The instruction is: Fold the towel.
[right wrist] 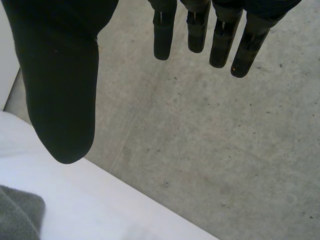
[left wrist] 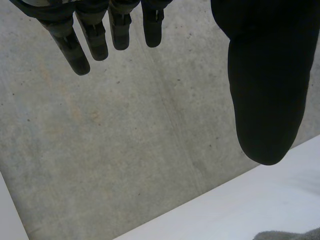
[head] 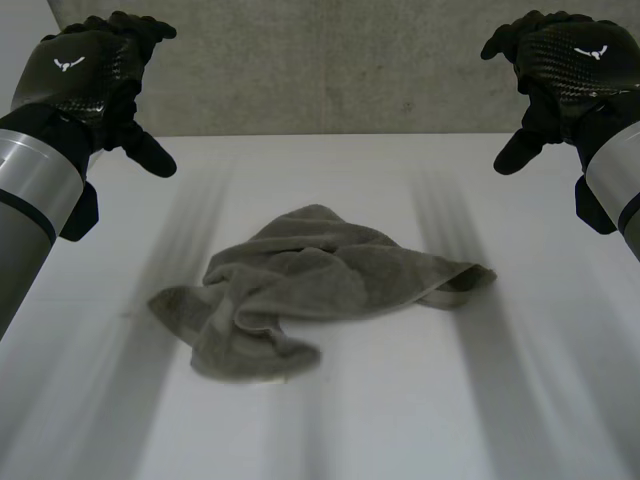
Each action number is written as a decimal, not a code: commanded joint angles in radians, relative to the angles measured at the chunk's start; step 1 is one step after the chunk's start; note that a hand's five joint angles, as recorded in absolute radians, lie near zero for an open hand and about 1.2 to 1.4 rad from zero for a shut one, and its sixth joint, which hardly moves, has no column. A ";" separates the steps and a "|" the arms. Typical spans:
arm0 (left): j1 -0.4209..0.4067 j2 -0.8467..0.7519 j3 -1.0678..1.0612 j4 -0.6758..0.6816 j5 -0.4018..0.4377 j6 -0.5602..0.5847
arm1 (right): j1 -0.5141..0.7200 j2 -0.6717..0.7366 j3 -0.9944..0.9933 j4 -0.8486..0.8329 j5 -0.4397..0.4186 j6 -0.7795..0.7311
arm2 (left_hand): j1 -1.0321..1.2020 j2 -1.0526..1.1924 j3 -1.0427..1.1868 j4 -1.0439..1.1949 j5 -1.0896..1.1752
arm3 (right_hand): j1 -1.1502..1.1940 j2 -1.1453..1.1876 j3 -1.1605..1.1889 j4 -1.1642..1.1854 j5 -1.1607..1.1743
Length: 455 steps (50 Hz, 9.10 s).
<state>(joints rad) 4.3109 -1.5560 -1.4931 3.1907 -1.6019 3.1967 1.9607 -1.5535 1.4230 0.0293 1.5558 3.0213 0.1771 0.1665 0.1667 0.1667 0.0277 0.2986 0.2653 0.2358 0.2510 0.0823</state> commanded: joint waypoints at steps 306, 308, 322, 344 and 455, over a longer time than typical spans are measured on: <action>0.245 -0.271 -0.354 0.318 0.247 0.465 | -0.180 0.356 0.203 -0.141 -0.118 -0.340 | 1.219 1.230 1.230 1.230 1.194 | 1.098 1.131 1.160 1.145 1.139; 0.248 -0.182 -0.351 0.293 0.252 0.463 | -0.181 0.325 0.197 -0.128 -0.118 -0.346 | 1.219 1.230 1.230 1.230 1.194 | 1.098 1.131 1.160 1.145 1.139; 0.285 0.126 -0.266 -0.030 0.257 0.466 | -0.197 0.037 0.030 0.292 -0.137 -0.432 | 1.219 1.230 1.230 1.230 1.194 | 1.098 1.131 1.160 1.145 1.139; 0.248 -0.351 -0.188 0.123 0.275 0.532 | -0.157 0.487 -0.151 0.170 -0.129 -0.608 | 1.219 1.230 1.230 1.230 1.194 | 1.098 1.131 1.160 1.145 1.139; 0.225 -0.151 -0.401 0.353 0.226 0.086 | -0.663 0.491 0.165 -0.313 -0.158 -0.421 | -0.003 0.008 0.008 0.008 -0.028 | 1.098 1.131 1.160 1.145 1.139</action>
<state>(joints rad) 4.5347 -1.7086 -1.8933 3.5427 -1.3760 3.2827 1.4320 -1.0504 1.6578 -0.3305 1.3475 2.7178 0.1810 0.1660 0.1667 0.1670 0.0274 1.1261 1.3178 1.3488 1.3528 0.9875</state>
